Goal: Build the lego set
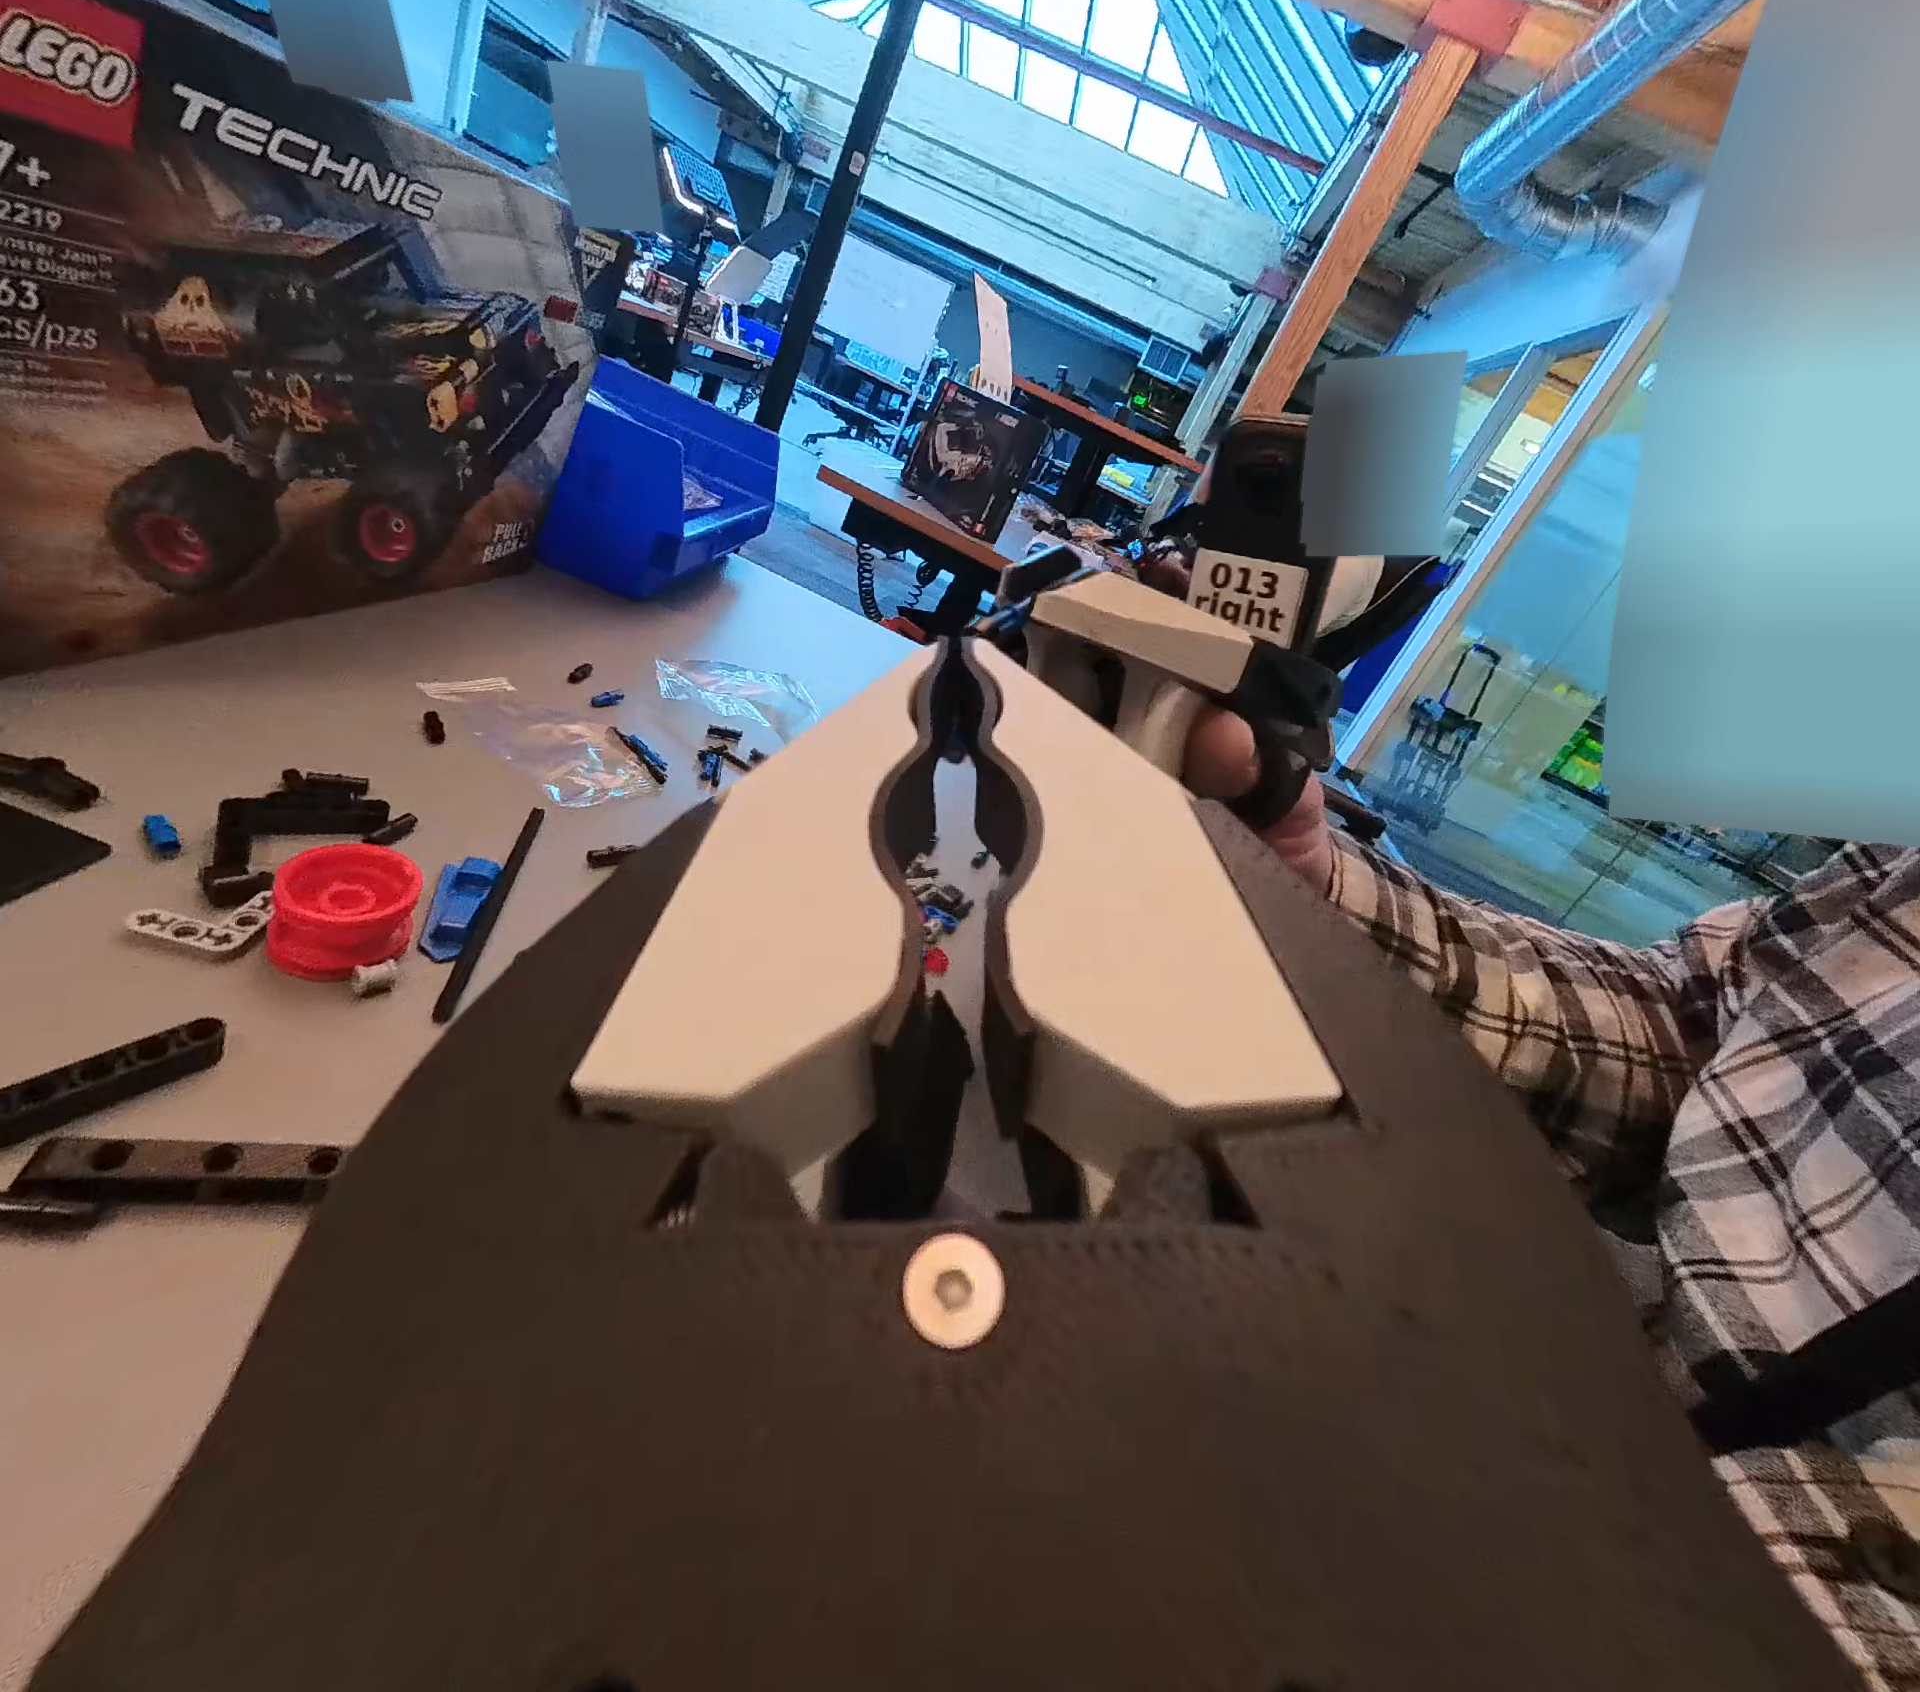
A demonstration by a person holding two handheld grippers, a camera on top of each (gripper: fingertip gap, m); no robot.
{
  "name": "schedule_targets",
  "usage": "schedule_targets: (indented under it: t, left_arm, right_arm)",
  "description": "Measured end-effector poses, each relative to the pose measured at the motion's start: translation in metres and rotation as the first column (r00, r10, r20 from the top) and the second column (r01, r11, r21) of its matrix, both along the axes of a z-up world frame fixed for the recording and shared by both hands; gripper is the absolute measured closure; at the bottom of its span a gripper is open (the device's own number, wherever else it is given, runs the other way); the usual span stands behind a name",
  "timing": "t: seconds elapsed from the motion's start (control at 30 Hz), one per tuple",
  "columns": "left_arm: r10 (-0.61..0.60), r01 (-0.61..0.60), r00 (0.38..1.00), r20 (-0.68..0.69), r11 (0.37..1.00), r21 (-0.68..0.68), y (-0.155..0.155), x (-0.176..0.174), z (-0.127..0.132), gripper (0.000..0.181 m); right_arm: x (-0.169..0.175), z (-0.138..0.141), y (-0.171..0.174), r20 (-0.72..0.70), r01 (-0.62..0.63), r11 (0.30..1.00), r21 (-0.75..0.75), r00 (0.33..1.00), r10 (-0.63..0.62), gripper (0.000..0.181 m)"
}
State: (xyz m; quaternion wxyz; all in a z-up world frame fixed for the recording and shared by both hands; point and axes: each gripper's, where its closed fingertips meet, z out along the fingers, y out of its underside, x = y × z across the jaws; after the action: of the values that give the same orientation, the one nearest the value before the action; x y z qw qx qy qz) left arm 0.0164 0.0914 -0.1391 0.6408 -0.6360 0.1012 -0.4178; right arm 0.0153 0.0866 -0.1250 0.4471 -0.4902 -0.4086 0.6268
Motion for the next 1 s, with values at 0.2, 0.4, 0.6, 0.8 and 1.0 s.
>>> schedule_targets:
  t: [0.2, 0.4, 0.6, 0.8, 1.0]
  left_arm:
    - [-0.005, 0.005, 1.0, 0.008, 1.0, 0.002, 0.0006, 0.0, -0.0001, 0.181]
    - [-0.033, 0.033, 0.999, 0.032, 0.999, -0.004, 0.0003, 0.0, -0.0003, 0.181]
    - [-0.015, 0.016, 0.999, 0.044, 0.999, -0.028, 0.0025, -0.0004, -0.002, 0.181]
    - [-0.022, 0.032, 0.992, 0.121, 0.996, -0.08, 0.0045, 0.0003, -0.0034, 0.181]
    - [-0.036, 0.06, 0.978, 0.207, 0.992, -0.111, 0.0046, 0.0, -0.0022, 0.181]
  right_arm:
    - [-0.0006, 0.0002, -0.0034, -0.008, -0.041, 0.999, -0.03, 0.999, 0.04, 0.181]
    - [-0.0013, -0.0002, -0.0056, -0.011, -0.071, 0.996, -0.056, 0.997, 0.07, 0.181]
    - [-0.0026, -0.0009, -0.0048, 0.023, 0.046, 0.993, 0.107, 0.999, -0.049, 0.181]
    - [-0.0031, -0.002, -0.0043, 0.024, 0.108, 0.972, 0.21, 0.993, -0.115, 0.181]
    - [-0.0029, -0.0022, -0.0051, 0.011, 0.116, 0.965, 0.237, 0.993, -0.122, 0.181]
